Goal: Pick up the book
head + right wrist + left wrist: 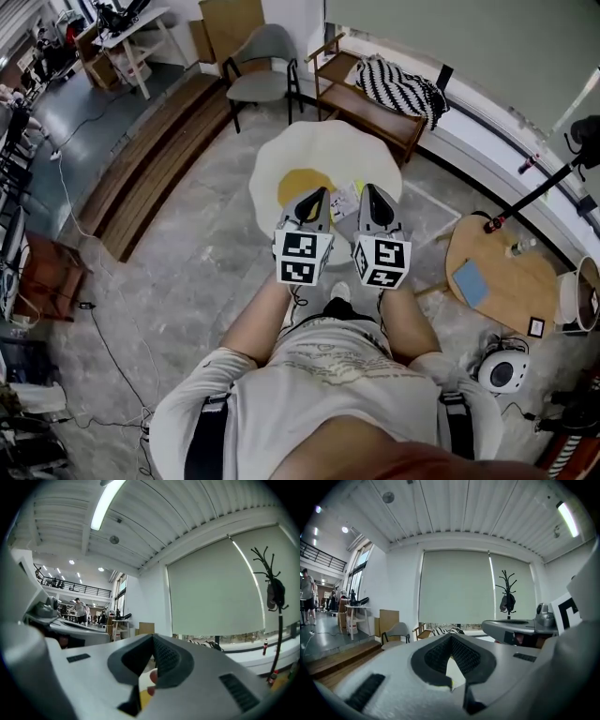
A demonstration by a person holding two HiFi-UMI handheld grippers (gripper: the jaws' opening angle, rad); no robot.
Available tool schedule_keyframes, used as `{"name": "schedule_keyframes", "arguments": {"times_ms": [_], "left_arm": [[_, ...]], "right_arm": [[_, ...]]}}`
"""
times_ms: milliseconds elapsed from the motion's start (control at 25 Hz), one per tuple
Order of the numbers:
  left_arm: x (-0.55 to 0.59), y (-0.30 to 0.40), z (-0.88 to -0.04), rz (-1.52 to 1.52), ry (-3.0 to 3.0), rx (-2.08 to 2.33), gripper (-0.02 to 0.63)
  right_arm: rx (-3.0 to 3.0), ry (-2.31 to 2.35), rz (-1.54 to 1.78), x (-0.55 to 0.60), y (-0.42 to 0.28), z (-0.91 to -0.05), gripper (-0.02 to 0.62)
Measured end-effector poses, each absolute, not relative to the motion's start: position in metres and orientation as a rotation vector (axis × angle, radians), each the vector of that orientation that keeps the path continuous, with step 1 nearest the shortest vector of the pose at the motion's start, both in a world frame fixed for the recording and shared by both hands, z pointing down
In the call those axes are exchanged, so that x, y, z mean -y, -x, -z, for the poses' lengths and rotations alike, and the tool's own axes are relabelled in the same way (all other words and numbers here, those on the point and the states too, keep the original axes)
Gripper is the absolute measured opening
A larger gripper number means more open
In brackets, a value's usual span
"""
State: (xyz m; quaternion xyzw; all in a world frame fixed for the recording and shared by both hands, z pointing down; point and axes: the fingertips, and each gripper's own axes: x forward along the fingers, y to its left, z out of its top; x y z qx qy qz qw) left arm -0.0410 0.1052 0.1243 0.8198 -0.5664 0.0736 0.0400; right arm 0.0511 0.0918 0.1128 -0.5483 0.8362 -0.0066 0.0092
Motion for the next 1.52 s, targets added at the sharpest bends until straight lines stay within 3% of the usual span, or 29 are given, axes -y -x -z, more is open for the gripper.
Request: {"name": "schedule_keyframes", "arguments": {"times_ms": [760, 1520], "left_arm": [[0.042, 0.0, -0.124, -0.328, -2.454, 1.806, 0.017], [0.107, -0.006, -0.175, -0.36, -2.432, 1.607, 0.017]], "right_arm": [[-2.66, 1.591, 0.197, 0.07, -0.082, -0.123, 0.025], [-2.725, 1.756, 0.255, 0.114, -0.088, -0.173, 0.025]]}}
